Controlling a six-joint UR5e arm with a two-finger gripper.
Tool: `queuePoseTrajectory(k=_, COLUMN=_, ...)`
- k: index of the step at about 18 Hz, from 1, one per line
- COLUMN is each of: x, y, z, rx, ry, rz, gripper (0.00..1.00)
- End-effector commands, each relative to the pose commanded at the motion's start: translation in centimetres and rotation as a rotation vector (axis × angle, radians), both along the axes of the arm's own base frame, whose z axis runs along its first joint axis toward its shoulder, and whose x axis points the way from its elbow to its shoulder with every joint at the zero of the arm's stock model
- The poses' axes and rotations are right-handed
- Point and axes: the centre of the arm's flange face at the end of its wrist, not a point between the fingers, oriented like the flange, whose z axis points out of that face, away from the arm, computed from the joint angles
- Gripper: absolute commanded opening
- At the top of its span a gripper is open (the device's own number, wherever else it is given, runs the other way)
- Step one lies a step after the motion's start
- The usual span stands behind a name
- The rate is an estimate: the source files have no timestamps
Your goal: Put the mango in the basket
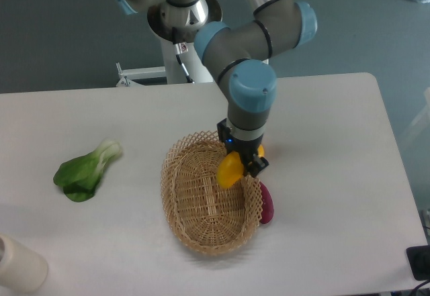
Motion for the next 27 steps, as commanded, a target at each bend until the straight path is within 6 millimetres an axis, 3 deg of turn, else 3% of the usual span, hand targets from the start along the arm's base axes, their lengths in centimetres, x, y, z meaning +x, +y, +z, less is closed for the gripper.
queuePoseTrajectory(k=3, x=2.9, y=1.3, z=-0.8, rx=-0.012, ry=-0.011, rz=-0.017, gripper=0.48)
queuePoseTrajectory(k=7, x=4.8, y=2.2, z=-1.4, rx=0.02, ry=0.018, rz=-0.009, gripper=0.49)
queuePoseTrajectory(k=17, x=5.0, y=2.1, z=-2.3, rx=0.009, ry=0.019, rz=-0.024, gripper=0.51)
queuePoseTrajectory(k=23, x=4.8, y=1.9, z=-2.5, rx=0.005, ry=0.016, rz=-0.018, gripper=0.84)
queuePoseTrajectory(k=25, x=4.7, y=1.9, z=-2.4, rx=0.006, ry=0.017, rz=-0.014, gripper=1.0)
queuePoseTrajectory(k=27, x=4.6, y=1.7, z=-2.5, rx=0.006, ry=0.013, rz=-0.008, gripper=1.0)
